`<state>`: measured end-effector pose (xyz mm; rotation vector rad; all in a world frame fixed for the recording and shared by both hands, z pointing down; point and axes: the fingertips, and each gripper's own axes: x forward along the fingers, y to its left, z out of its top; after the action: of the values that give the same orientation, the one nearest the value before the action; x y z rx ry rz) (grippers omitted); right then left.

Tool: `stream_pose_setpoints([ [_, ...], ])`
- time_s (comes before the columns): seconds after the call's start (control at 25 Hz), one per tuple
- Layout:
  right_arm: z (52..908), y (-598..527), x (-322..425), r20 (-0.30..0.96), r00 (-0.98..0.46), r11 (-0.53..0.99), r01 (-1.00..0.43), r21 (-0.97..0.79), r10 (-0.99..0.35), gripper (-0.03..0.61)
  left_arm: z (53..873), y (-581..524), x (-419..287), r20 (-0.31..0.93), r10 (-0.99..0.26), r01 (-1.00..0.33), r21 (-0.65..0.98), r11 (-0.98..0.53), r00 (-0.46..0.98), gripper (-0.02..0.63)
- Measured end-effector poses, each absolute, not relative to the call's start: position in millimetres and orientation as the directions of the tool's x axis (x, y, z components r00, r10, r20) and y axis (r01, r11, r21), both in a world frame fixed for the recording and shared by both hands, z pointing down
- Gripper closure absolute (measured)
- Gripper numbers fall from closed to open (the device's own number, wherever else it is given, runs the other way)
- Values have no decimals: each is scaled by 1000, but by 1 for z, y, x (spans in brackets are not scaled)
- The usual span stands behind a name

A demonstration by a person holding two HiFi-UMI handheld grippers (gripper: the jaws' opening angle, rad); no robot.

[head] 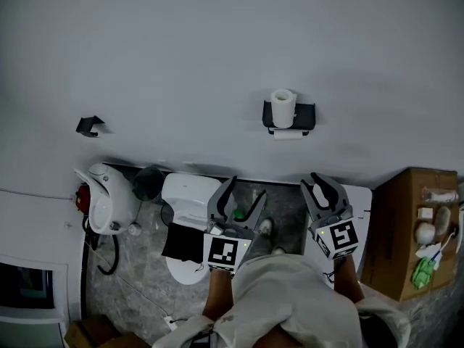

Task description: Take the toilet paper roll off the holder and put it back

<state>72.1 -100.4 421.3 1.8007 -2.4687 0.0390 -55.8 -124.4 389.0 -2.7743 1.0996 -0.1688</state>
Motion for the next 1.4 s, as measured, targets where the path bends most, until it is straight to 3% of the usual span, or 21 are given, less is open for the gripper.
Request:
stream_pose_setpoints([
  [1.4,426,-190,99,140,12,-6,-999,47,-990,474,400,-258,-4,48,-405,-398,-122,-909,913,319],
])
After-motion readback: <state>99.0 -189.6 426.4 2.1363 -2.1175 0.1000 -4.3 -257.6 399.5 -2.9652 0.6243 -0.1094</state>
